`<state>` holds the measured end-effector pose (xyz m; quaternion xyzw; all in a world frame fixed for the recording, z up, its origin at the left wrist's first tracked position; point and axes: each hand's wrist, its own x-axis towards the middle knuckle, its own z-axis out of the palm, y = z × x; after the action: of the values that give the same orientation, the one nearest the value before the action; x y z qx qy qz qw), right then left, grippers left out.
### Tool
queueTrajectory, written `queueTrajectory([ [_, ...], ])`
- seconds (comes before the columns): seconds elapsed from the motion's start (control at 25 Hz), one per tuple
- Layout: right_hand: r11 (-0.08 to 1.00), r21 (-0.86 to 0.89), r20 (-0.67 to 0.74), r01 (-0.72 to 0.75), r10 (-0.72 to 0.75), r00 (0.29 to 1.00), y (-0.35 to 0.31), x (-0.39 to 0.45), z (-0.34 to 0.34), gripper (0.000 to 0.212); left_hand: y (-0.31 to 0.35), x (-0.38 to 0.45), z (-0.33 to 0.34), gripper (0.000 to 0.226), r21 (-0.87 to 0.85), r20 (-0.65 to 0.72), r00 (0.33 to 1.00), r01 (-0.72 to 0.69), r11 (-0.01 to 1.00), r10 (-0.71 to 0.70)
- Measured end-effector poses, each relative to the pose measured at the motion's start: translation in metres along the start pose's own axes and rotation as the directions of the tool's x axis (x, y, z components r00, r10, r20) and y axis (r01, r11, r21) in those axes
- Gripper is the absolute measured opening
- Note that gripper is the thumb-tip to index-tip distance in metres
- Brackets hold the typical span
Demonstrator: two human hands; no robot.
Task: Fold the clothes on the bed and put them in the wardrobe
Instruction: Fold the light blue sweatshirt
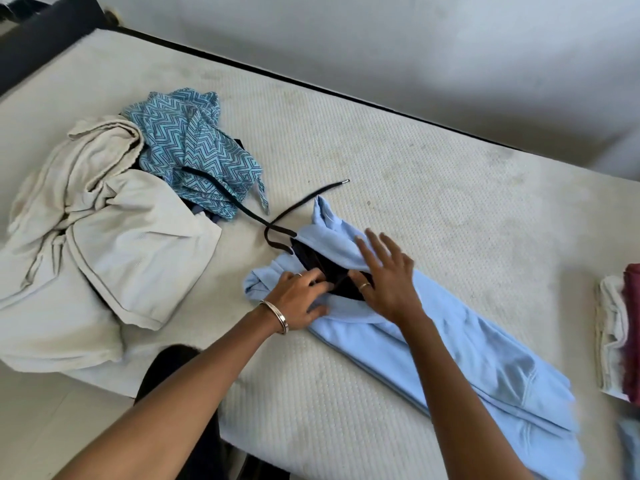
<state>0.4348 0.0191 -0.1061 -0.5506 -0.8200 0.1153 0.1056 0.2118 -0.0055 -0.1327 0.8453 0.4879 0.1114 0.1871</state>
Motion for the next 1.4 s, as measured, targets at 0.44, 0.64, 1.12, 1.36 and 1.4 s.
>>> queueTrajectory([
  [0.44,0.965,0.074,0.271,-0.25,0.222,0.937,-0.017,0.035,0.016,0.07,-0.111,0.073,-0.044,0.044,-0.755,0.558,0.275,0.559,-0.342,-0.783],
  [0.64,0.953,-0.102,0.296,-0.285,0.303,0.906,-0.044,-0.008,0.063,0.1,-0.092,0.094,-0.065,0.015,-0.818,0.575,0.419,0.275,-0.505,-0.703],
  [1.12,-0.249,0.923,0.383,-0.293,0.518,0.765,-0.011,0.014,-0.052,0.059,0.09,0.095,-0.109,0.034,-0.752,-0.181,0.941,0.055,0.657,-0.287],
  [1.36,-0.474,0.854,0.48,-0.216,0.554,0.68,0.042,-0.047,-0.074,0.078,0.167,0.08,-0.006,0.041,0.172,0.236,0.968,0.047,0.984,-0.087],
  [1.4,-0.482,0.855,0.494,-0.191,0.645,0.582,0.051,-0.061,-0.066,0.07,0.17,0.071,0.012,0.047,0.217,0.278,0.96,-0.025,0.976,-0.038],
])
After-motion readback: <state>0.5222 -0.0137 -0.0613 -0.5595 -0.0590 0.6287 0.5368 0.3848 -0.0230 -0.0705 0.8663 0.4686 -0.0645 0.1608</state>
